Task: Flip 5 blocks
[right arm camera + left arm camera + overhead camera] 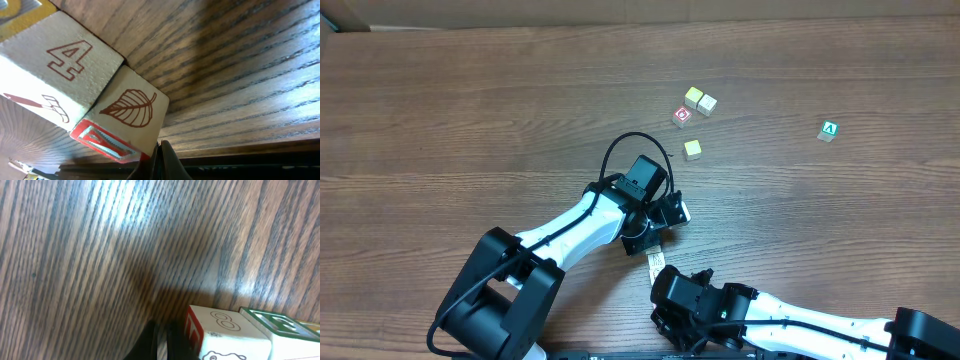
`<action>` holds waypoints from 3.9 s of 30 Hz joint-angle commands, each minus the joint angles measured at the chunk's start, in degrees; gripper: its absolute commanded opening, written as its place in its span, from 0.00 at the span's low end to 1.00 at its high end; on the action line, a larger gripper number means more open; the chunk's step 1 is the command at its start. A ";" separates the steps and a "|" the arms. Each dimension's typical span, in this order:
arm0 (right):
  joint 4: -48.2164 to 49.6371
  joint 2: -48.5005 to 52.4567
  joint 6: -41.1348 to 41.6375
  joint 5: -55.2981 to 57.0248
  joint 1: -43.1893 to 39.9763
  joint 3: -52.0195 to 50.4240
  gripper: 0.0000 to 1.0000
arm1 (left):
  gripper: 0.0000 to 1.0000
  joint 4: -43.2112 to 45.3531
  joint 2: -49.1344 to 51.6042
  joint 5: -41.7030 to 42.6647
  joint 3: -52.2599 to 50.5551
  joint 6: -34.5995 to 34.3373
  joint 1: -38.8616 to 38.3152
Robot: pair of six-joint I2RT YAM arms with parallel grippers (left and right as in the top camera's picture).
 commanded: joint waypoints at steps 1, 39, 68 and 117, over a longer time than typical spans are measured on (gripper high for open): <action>0.57 0.50 0.22 1.64 -0.04 0.02 0.04 | 0.04 -0.11 4.59 0.72 -3.08 1.16 -1.73; 0.42 0.13 -2.60 0.81 2.01 2.03 0.04 | 0.04 0.13 4.59 -2.25 -0.83 -1.07 0.26; -38.53 -2.03 -22.36 28.00 -0.31 29.83 0.04 | 0.04 4.33 -0.57 -12.57 9.11 -22.80 7.37; -64.02 -8.94 -56.85 37.83 -48.98 75.41 1.00 | 1.00 -23.32 -86.18 -24.35 14.14 -49.53 6.60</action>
